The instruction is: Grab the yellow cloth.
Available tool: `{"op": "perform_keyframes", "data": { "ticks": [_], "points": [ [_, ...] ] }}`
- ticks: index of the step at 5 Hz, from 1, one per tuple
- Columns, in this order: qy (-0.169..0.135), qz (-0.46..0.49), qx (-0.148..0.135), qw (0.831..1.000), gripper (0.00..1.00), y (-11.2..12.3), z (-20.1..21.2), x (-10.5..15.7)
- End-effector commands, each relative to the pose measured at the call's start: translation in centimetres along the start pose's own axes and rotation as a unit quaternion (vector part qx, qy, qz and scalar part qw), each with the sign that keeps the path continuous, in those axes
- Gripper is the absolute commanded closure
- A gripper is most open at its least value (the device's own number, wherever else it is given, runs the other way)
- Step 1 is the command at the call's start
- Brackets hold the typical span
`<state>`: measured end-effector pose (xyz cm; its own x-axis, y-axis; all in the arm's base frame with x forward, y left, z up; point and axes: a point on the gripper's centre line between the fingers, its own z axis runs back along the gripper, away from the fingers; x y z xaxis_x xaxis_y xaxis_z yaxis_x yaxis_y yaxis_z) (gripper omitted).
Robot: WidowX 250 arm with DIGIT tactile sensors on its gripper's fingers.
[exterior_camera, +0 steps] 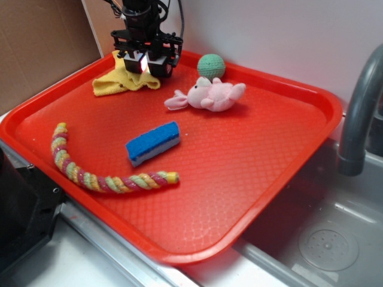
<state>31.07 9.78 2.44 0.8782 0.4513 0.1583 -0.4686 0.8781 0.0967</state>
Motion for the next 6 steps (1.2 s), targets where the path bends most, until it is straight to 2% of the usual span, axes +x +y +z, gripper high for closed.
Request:
{"op": "perform_keyframes", "data": {
  "ticks": [1,2,3,4,5,6],
  "points": [
    [-0.03,0.0,-0.005,1.0,1.0,0.3,1.7,1.2],
    [-0.044,0.005,-0.011,0.999,1.0,0.7,2.7,1.3],
    [-0.058,0.005,-0.026,0.998,1.0,1.0,6.3,0.5],
    [-0.076,-0.04,-0.039,0.996,1.0,1.7,12.0,-3.9],
    [-0.054,-0.066,-0.078,0.993,1.0,1.6,17.6,-6.2],
    [-0.051,-0.1,-0.123,0.986,1.0,1.2,21.9,-7.4]
  ]
}}
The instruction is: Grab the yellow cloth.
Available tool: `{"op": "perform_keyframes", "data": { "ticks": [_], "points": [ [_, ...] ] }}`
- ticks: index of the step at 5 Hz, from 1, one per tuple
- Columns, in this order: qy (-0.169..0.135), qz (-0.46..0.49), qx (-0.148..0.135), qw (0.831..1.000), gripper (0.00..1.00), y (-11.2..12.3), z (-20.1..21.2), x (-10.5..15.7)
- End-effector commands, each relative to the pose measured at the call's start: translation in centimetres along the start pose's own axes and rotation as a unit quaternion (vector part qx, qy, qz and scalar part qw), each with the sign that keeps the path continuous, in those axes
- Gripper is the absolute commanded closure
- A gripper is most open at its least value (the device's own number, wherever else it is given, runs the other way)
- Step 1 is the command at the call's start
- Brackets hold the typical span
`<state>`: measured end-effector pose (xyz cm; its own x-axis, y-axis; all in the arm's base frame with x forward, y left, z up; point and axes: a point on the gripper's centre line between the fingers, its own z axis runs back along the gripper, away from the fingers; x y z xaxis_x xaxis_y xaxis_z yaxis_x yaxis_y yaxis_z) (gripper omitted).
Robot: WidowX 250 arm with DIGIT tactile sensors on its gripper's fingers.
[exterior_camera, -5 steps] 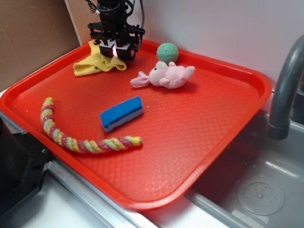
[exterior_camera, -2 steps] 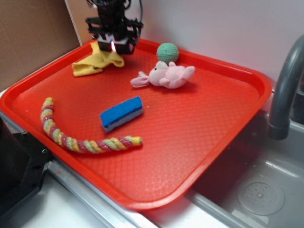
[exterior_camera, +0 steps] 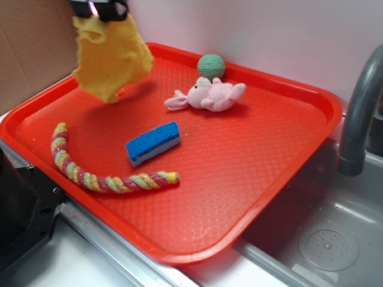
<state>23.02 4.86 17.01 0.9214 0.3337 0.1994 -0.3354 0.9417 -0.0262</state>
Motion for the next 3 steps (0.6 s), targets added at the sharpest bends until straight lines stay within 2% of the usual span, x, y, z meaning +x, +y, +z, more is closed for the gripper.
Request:
{"op": "perform_keyframes", "data": {
  "ticks": [1,3],
  "points": [
    [-0.022,-0.059,-0.065,0.996,1.0,-1.45,7.04,-0.99],
    [0.003,-0.048,-0.07,0.996,1.0,-1.49,6.14,-1.19]
  ]
}}
